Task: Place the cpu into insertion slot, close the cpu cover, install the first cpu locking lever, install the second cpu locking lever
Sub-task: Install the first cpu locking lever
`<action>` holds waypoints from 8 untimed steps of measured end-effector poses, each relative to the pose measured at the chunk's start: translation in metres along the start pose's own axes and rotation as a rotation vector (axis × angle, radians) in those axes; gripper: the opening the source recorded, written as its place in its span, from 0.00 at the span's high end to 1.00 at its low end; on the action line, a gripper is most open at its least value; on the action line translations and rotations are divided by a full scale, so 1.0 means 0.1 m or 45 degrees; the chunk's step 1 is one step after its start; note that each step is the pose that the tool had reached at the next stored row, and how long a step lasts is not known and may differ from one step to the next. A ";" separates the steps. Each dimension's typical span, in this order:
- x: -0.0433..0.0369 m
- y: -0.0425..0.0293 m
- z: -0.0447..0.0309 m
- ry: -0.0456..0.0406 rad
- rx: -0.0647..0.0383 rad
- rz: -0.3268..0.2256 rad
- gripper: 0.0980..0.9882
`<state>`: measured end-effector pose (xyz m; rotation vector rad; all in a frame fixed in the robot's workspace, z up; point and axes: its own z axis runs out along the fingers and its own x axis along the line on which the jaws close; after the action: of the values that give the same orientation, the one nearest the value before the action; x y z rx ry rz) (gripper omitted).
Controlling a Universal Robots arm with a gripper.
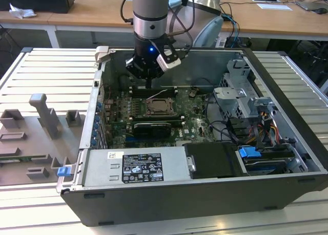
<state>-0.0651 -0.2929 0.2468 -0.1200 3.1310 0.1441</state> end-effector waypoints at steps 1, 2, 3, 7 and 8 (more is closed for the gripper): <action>-0.016 -0.003 0.016 0.000 0.000 0.000 0.99; -0.031 -0.005 0.034 0.000 0.000 0.000 0.99; -0.050 -0.010 0.062 0.000 0.000 0.000 0.99; -0.058 -0.011 0.072 0.000 0.000 0.000 0.99; -0.058 -0.011 0.072 0.000 0.000 0.000 0.99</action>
<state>-0.0592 -0.2929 0.2395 -0.1199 3.1310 0.1438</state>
